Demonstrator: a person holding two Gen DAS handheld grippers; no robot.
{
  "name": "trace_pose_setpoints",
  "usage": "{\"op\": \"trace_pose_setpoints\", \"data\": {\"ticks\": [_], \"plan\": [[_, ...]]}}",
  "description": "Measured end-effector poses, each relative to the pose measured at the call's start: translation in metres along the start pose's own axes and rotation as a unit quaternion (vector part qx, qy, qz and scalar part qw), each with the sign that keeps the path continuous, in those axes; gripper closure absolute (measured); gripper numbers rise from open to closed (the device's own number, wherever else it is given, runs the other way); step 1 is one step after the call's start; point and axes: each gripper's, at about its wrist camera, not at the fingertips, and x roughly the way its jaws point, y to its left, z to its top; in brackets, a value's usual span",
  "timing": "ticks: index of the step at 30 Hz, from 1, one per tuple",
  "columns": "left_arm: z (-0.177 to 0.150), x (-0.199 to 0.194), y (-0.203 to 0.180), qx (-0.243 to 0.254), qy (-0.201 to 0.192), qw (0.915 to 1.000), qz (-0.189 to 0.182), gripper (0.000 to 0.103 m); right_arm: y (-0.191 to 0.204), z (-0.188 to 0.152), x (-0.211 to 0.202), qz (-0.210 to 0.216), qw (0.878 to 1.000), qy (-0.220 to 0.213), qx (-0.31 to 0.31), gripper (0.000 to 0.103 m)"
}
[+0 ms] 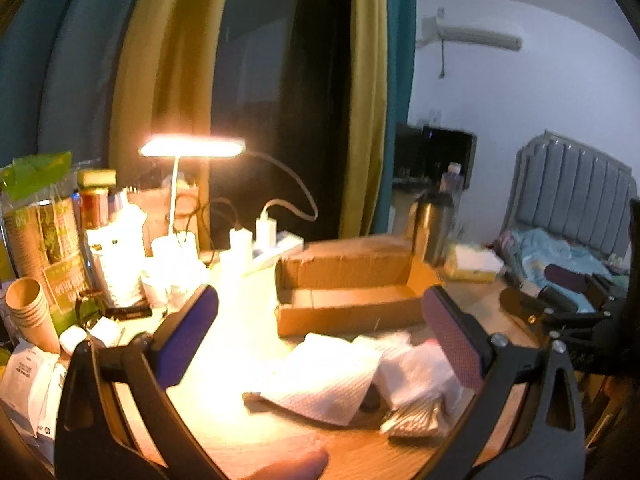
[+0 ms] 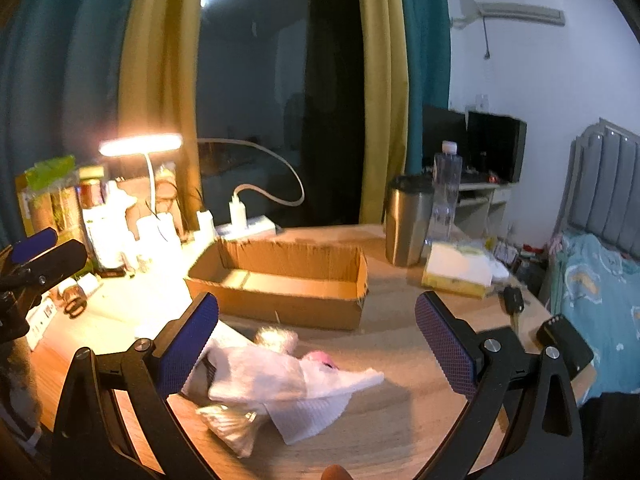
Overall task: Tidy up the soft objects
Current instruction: 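Lower the right gripper onto the white paper towel and close it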
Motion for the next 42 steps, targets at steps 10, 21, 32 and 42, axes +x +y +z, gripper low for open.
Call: {"op": "trace_pose_setpoints", "data": {"ticks": [10,21,32,42], "plan": [[-0.025,0.044,0.003,0.002,0.078,0.9969,-0.002,0.000,-0.009,-0.023,0.041,0.006,0.997,0.071,0.000,0.002],[-0.054,0.091,-0.003,0.008,0.169,0.9849,-0.034,0.001,-0.004,-0.045,0.078,0.067,0.989,0.128,0.023,0.003],[-0.070,0.117,-0.008,0.032,0.207,0.9772,-0.033,0.005,0.005,-0.058,0.098,0.103,0.982,0.158,0.016,0.023],[-0.074,0.123,-0.011,0.027,0.222,0.9727,-0.064,0.050,0.007,-0.058,0.090,0.103,0.984,0.143,-0.009,0.084]]}}
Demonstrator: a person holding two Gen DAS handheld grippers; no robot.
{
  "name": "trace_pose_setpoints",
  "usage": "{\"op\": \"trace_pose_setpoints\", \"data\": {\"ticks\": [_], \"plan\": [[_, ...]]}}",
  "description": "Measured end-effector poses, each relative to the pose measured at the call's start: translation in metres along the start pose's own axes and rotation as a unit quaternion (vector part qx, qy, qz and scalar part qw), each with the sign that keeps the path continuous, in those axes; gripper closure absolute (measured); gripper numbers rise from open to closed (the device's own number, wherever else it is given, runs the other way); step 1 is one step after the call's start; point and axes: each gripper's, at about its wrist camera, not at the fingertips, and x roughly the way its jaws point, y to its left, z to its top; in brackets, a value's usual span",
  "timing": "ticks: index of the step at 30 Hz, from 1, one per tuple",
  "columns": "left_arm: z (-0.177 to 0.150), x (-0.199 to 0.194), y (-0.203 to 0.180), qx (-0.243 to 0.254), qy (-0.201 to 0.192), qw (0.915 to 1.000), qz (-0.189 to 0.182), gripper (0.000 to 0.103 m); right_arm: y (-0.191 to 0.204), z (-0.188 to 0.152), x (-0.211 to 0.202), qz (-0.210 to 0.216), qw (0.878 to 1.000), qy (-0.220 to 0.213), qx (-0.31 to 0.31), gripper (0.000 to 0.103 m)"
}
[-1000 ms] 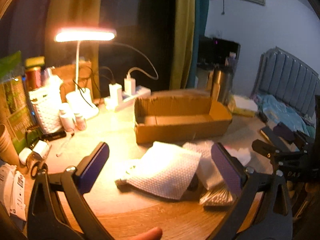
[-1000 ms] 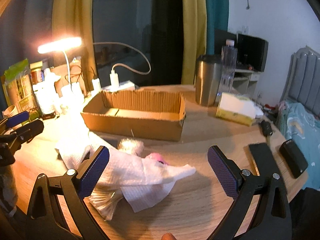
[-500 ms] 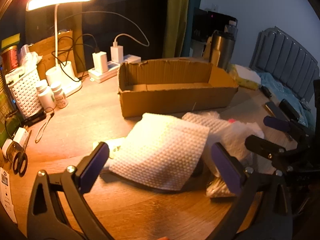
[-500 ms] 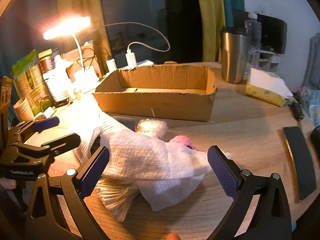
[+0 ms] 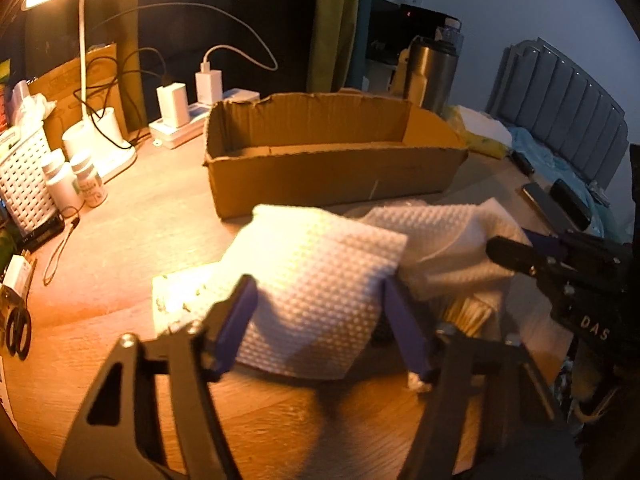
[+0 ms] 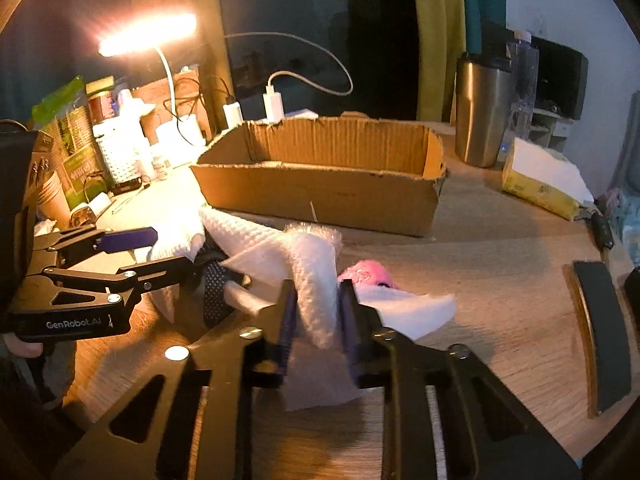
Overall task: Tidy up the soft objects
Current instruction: 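Lower the right gripper onto the white paper towel and close it, then lift the white towel with the right gripper and carry it over the box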
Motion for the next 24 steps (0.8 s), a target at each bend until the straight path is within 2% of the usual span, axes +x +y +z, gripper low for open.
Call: {"op": "trace_pose_setpoints", "data": {"ticks": [4,5,6,11,24], "plan": [[-0.001,0.000,-0.001,0.003,0.004,0.9998,-0.018,0.065,-0.001,0.003,-0.011,-0.003,1.000,-0.023,0.001,0.085],[-0.002,-0.001,0.000,0.000,0.004,0.9994,-0.034,0.074,-0.001,0.004,-0.015,-0.004,1.000,-0.030,0.002,0.085],[-0.002,-0.001,0.001,-0.003,0.005,0.9990,-0.043,0.077,-0.001,0.006,-0.020,-0.005,0.999,-0.039,0.002,0.085],[0.000,-0.013,0.004,-0.013,-0.012,0.9978,-0.064,0.077,-0.002,0.012,-0.037,-0.009,0.998,-0.066,-0.001,0.085],[0.015,-0.050,0.012,-0.026,-0.058,0.9946,-0.082,0.078,-0.001,0.031,-0.065,-0.029,0.993,-0.112,-0.010,0.085]]}}
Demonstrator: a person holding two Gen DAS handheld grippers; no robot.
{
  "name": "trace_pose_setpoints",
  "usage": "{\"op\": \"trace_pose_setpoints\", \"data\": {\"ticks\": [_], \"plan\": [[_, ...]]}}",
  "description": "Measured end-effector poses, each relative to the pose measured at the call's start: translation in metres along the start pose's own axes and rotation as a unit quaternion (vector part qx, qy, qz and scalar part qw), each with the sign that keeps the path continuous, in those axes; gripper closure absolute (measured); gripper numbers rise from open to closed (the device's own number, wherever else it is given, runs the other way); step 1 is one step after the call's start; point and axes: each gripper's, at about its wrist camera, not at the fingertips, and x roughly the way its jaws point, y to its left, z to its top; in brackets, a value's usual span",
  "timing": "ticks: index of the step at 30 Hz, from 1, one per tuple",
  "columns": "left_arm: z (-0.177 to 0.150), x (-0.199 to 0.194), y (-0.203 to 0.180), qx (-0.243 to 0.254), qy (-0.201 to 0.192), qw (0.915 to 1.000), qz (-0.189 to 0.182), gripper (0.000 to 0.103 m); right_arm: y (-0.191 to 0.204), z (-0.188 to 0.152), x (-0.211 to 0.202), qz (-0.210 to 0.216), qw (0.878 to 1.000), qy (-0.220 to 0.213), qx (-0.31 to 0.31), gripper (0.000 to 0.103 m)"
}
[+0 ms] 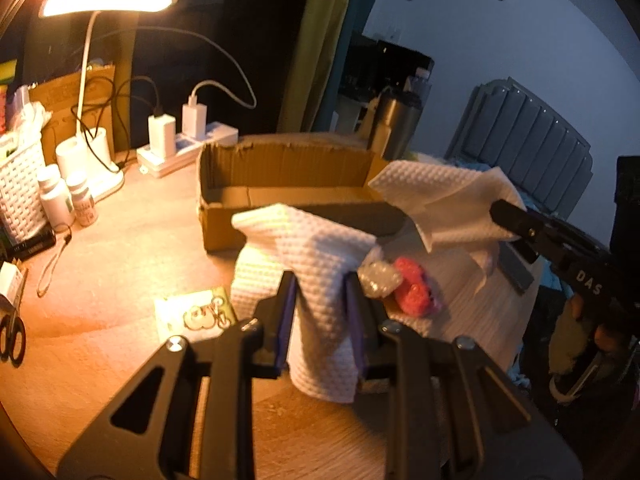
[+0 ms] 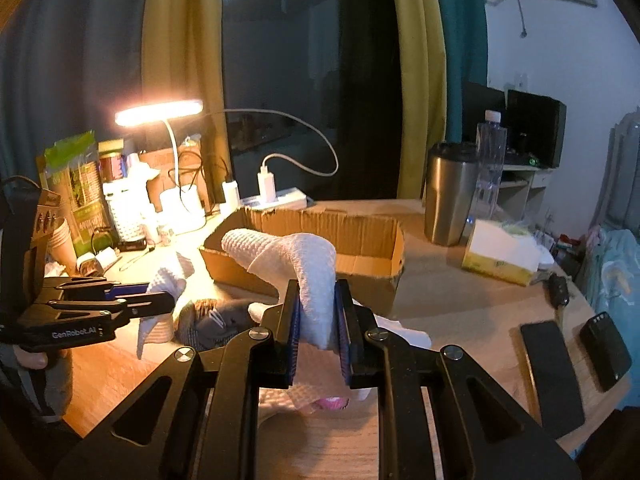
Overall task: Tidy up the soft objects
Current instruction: 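Lift the white towel with the right gripper and carry it over the box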
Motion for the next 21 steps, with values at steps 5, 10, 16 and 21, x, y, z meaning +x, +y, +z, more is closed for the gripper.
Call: {"op": "trace_pose_setpoints", "data": {"ticks": [5,10,16,21], "plan": [[0.012,-0.011,-0.002,0.006,-0.018,0.9998,-0.005,0.078,-0.005,0.010,-0.002,-0.002,1.000,-0.015,0.003,0.085],[0.026,-0.015,-0.007,0.014,-0.029,0.9994,-0.009,0.078,-0.011,0.019,0.001,-0.001,1.000,-0.024,0.006,0.085],[0.045,-0.016,-0.013,0.021,-0.054,0.9983,-0.008,0.078,-0.016,0.034,0.010,-0.002,0.999,-0.035,-0.002,0.085],[0.062,-0.011,-0.020,0.032,-0.067,0.9972,-0.008,0.078,-0.026,0.045,0.019,-0.001,0.999,-0.049,-0.002,0.085]]}}
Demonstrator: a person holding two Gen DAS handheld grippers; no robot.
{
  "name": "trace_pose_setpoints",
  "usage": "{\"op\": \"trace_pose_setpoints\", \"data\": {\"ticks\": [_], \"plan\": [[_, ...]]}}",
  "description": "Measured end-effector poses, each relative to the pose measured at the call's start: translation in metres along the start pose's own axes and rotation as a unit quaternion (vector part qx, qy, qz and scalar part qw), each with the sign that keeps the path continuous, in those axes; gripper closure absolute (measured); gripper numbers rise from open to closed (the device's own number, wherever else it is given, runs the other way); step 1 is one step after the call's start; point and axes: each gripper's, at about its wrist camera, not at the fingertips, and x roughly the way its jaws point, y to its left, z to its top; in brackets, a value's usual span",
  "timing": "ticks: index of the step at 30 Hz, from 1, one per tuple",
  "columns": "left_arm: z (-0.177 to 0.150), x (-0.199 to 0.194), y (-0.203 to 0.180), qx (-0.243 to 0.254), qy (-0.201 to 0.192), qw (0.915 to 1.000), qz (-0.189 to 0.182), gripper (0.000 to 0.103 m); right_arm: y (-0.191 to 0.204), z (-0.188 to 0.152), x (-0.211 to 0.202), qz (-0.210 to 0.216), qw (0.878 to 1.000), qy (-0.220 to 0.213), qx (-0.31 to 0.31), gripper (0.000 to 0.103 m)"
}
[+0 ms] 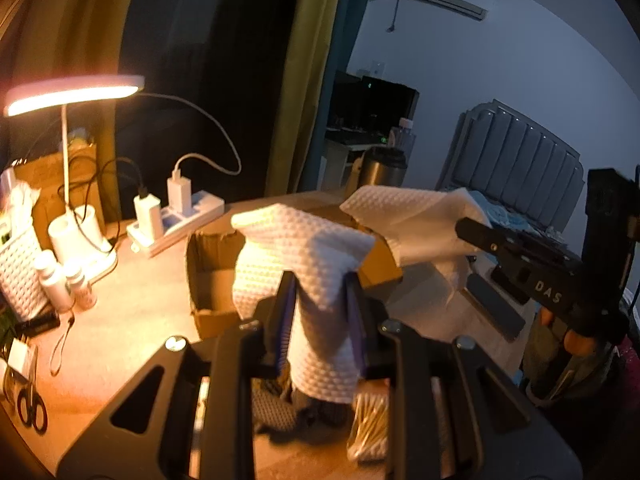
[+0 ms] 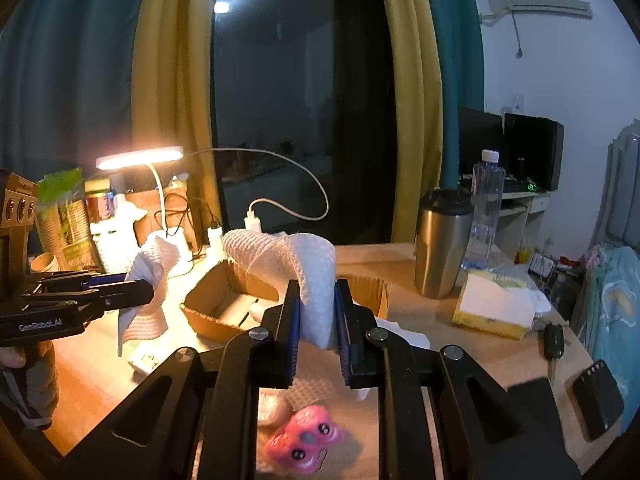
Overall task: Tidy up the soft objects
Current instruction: 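Lift the white towel with the right gripper and carry it over the box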
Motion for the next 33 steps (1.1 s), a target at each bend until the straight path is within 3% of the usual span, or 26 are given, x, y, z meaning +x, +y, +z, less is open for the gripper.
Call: {"op": "trace_pose_setpoints", "data": {"ticks": [14,33], "plan": [[0.032,0.030,-0.018,0.009,-0.021,0.9997,-0.003,0.078,-0.025,0.018,0.030,0.009,1.000,-0.017,0.000,0.085],[0.023,0.131,-0.018,-0.003,0.059,0.9983,-0.004,0.078,-0.052,-0.009,0.105,0.029,0.998,0.047,0.029,0.085]]}}
